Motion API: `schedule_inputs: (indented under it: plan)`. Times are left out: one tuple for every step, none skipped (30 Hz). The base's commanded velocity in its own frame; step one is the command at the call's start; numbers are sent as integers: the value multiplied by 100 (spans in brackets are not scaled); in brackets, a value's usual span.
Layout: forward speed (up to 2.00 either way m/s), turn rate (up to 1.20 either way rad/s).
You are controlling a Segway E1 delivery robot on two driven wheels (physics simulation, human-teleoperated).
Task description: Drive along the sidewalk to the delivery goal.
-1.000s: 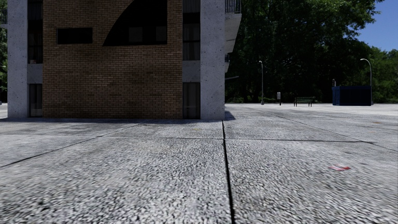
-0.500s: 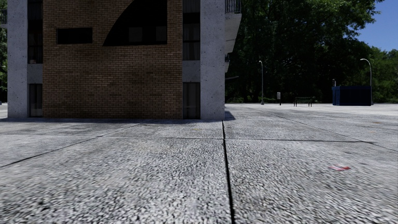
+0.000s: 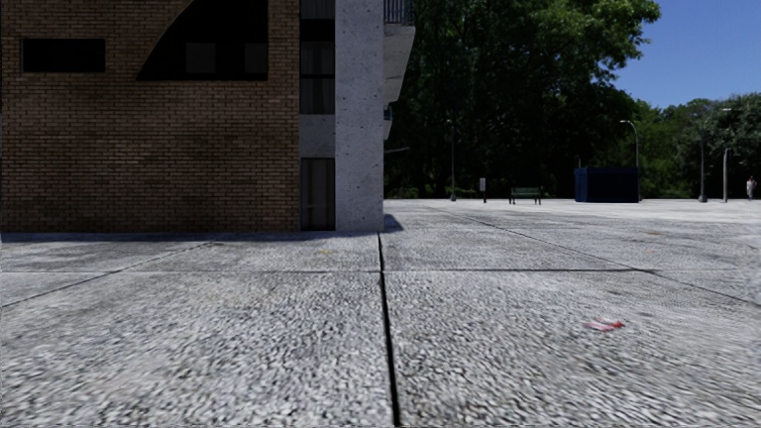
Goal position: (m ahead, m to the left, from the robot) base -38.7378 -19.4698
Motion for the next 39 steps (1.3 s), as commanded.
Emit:
schedule_inputs:
  plan:
    - [200, -60]
    - [200, -60]
    - [200, -60]
    - [200, -60]
    - [200, -60]
    - [200, -60]
    - [200, -60]
    - [200, -60]
    - [200, -60]
    - [200, -60]
    - [200, -60]
    - [200, -60]
    - [200, -60]
    - [200, -60]
    - [200, -60]
    - [200, -60]
    - [200, -60]
    - [200, -60]
    - [200, -60]
    - [200, -60]
    - [200, -60]
    - [200, -60]
    - [200, -60]
    - [200, -60]
    - [200, -60]
    - [200, -60]
    - [200, -60]
    - [200, -63]
    - [200, -68]
    - [200, -77]
    - [200, -77]
    - [200, -80]
    - [200, -80]
    - [200, -80]
    - [200, -80]
    - [200, -80]
    - [200, -80]
    - [200, -80]
    - [200, -80]
